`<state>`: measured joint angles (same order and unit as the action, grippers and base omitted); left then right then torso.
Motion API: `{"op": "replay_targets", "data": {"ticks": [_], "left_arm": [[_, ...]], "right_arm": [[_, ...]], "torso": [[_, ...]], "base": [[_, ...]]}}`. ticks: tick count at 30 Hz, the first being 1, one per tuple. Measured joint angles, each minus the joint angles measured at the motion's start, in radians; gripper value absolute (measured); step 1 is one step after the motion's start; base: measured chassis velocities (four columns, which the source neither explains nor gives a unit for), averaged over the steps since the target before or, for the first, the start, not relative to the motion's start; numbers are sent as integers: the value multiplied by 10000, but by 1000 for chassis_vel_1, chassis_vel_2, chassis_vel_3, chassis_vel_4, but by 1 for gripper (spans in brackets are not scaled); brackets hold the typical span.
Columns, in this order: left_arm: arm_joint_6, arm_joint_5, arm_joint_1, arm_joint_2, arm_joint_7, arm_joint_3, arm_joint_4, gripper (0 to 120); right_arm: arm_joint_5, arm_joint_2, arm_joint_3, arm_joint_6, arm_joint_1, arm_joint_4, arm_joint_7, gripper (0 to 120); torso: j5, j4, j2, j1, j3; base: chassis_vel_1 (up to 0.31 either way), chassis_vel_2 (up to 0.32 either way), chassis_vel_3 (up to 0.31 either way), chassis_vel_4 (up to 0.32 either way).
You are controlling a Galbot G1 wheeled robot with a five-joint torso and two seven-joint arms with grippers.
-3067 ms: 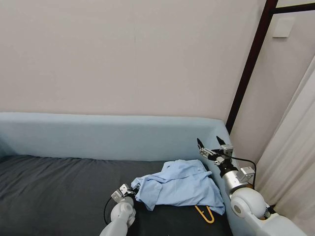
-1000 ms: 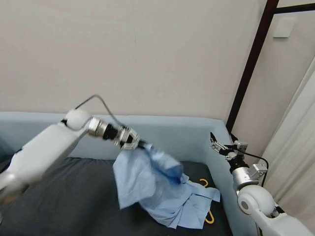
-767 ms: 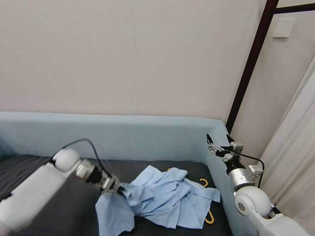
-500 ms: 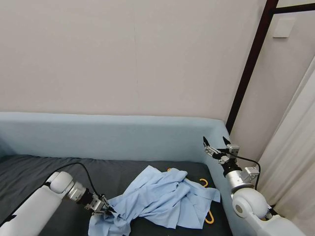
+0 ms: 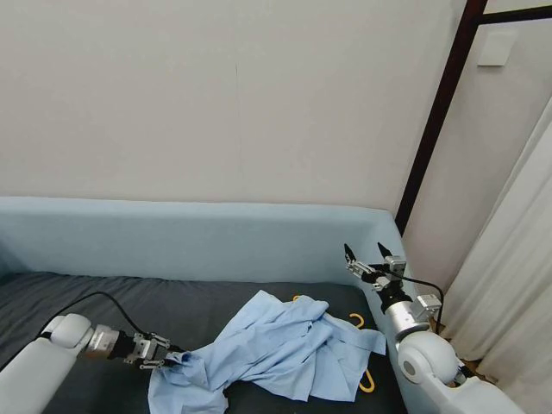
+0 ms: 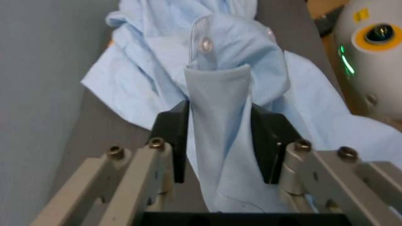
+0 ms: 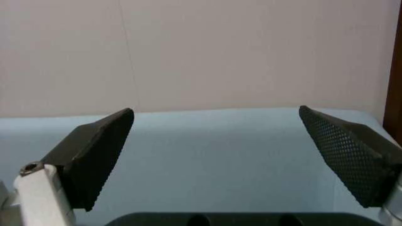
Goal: Pick up the clothes from the sofa and hang them on the clothes hanger.
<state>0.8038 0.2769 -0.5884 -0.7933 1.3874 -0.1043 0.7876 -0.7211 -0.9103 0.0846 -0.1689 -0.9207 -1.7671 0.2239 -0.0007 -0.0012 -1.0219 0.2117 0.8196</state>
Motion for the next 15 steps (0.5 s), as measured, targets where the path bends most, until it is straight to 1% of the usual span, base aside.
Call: {"op": "replay_targets", "data": {"ticks": [1, 3, 4, 6, 8, 9, 10, 12, 13, 14, 15], "left_arm": [[-23, 488, -79, 123, 144, 19, -117, 49], [1, 891, -121, 196, 413, 29, -264, 57], [1, 891, -121, 196, 413, 29, -264, 57], [124, 1137, -160, 265, 689, 30, -366, 68], [177, 1158, -234, 343, 871, 4, -311, 75], [177, 1158, -234, 343, 871, 4, -311, 75], [181, 1139, -371, 435, 909, -92, -163, 81], [181, 942, -606, 553, 907, -609, 156, 89], [171, 863, -672, 595, 930, -841, 259, 94], [171, 863, -672, 595, 930, -841, 259, 94], [110, 766, -754, 663, 964, -1091, 364, 97]], "right_arm": [[-24, 107, -60, 138, -2, 19, 6, 100], [-247, 281, -107, 309, 4, 62, 5, 100], [-247, 281, -107, 309, 4, 62, 5, 100], [-710, 426, -176, 580, 91, 192, 3, 100], [-1021, 450, -249, 699, 244, 384, -13, 100], [-1021, 450, -249, 699, 244, 384, -13, 100], [-1248, 428, -335, 843, 427, 546, -94, 100], [-1497, 340, -657, 1110, 853, 896, -330, 100], [-1541, 292, -840, 1167, 1051, 1040, -445, 100], [-1541, 292, -840, 1167, 1051, 1040, -445, 100], [-1606, 230, -1073, 1219, 1288, 1192, -587, 100]], "torso": [[1, 1, 0, 0, 0], [-2, 3, 0, 0, 0], [-2, 3, 0, 0, 0], [0, 0, 0, 0, 0], [0, -7, 0, 0, -1], [0, -7, 0, 0, -1], [-1, -5, 0, 0, 0], [-3, -1, 1, 1, 0], [2, 2, 1, 1, 0], [2, 2, 1, 1, 0], [5, 2, 1, 1, -1]], "base": [[0, 0, 0, 0], [0, 0, 0, 0], [0, 0, 0, 0], [0, 0, 0, 0], [0, 0, 0, 0], [0, 0, 0, 0], [0, 0, 0, 0], [0, 0, 0, 0], [0, 0, 0, 0], [0, 0, 0, 0], [0, 0, 0, 0]]}}
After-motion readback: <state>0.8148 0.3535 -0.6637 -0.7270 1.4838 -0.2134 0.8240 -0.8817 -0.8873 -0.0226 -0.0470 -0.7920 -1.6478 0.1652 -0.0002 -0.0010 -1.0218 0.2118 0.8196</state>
